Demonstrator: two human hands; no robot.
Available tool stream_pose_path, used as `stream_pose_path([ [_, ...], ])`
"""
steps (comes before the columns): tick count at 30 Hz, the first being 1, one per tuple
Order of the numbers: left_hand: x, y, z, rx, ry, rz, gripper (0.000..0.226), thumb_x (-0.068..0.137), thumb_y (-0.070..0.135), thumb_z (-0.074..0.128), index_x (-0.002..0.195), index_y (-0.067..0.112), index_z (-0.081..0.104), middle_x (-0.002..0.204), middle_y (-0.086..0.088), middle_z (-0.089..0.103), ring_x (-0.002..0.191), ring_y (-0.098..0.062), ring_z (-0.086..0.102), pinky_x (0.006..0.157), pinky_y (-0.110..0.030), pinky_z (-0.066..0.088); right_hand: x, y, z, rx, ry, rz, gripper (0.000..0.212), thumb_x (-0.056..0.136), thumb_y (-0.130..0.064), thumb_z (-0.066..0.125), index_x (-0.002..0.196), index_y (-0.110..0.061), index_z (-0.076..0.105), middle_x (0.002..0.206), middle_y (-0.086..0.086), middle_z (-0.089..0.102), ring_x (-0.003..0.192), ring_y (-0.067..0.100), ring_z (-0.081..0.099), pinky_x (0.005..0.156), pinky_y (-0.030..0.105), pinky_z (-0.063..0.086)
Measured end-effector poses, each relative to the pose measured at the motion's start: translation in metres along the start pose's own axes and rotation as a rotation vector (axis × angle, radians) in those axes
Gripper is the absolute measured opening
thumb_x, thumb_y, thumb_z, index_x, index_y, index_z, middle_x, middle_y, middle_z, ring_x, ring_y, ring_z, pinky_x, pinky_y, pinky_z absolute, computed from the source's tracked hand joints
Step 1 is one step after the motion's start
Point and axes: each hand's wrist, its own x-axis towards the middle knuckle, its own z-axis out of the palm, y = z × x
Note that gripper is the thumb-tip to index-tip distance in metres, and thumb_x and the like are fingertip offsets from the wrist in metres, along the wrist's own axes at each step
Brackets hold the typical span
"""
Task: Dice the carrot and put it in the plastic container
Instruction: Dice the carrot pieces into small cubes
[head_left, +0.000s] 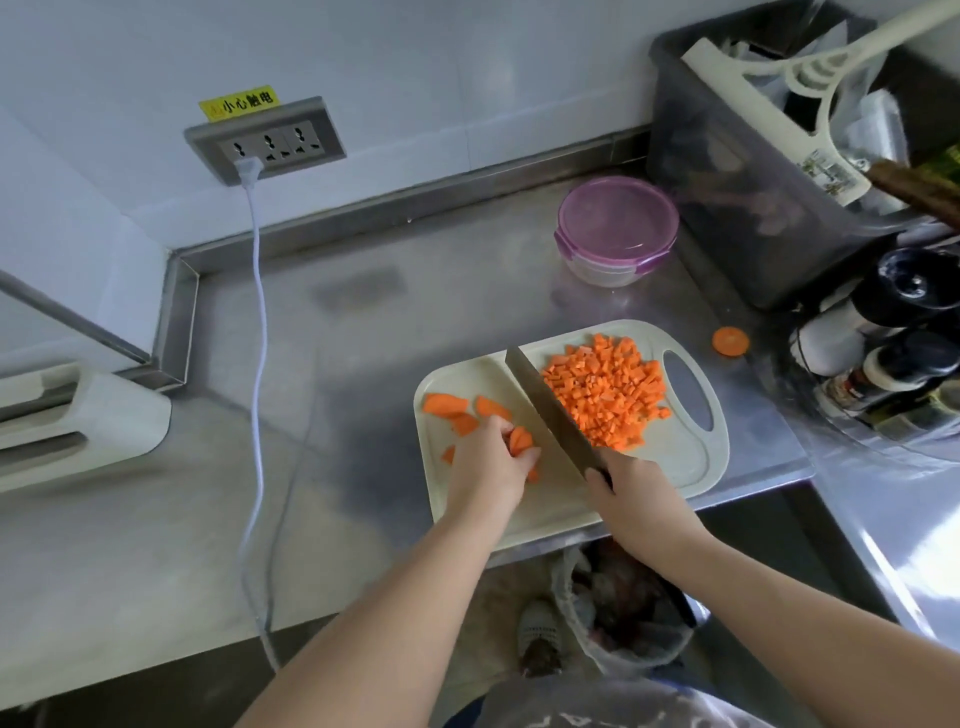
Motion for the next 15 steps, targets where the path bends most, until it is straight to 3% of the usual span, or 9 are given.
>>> stream_pose_path([
  [5, -0.007, -0.003, 0.004, 0.019, 0.062, -0.002, 0.022, 0.083, 0.026, 0.071, 0.101, 0.02, 0.06, 0.089, 0.006, 0.061, 0.089, -0.017, 0.058, 0.071, -0.024, 0.039, -0.004, 0.007, -0.008, -0.023, -0.009, -0.007, 0.027, 0.098, -0.02, 0.042, 0.072, -0.017, 0.038, 0.074, 0.007, 0.051, 0.071, 0.028, 0.049, 0.064, 0.034, 0.037],
  [9, -0.011, 0.003, 0.011, 0.034, 0.035, -0.03, 0.016, 0.08, 0.026, 0.072, 0.085, 0.023, 0.057, 0.095, -0.001, 0.063, 0.086, -0.019, 0.058, 0.061, -0.022, 0.032, -0.01, 0.007, -0.002, -0.002, -0.034, -0.034, 0.022, 0.098, -0.02, 0.042, 0.078, -0.013, 0.041, 0.075, 0.01, 0.052, 0.072, 0.031, 0.049, 0.065, 0.036, 0.04],
  [11, -0.013, 0.008, 0.015, 0.008, 0.048, -0.029, 0.014, 0.082, 0.025, 0.07, 0.093, 0.021, 0.062, 0.102, -0.003, 0.062, 0.09, -0.02, 0.059, 0.064, -0.022, 0.035, -0.013, 0.007, 0.003, 0.01, -0.04, -0.054, 0.016, 0.099, -0.021, 0.043, 0.085, -0.013, 0.043, 0.078, 0.01, 0.054, 0.072, 0.029, 0.05, 0.066, 0.035, 0.04],
  [15, -0.017, 0.018, 0.016, -0.022, 0.096, -0.027, 0.03, 0.089, 0.019, 0.063, 0.119, 0.016, 0.062, 0.113, -0.003, 0.064, 0.106, -0.021, 0.058, 0.075, -0.021, 0.035, -0.011, 0.008, 0.005, 0.027, -0.032, -0.061, 0.015, 0.099, -0.022, 0.044, 0.096, -0.01, 0.051, 0.084, 0.012, 0.058, 0.077, 0.03, 0.054, 0.068, 0.035, 0.043],
])
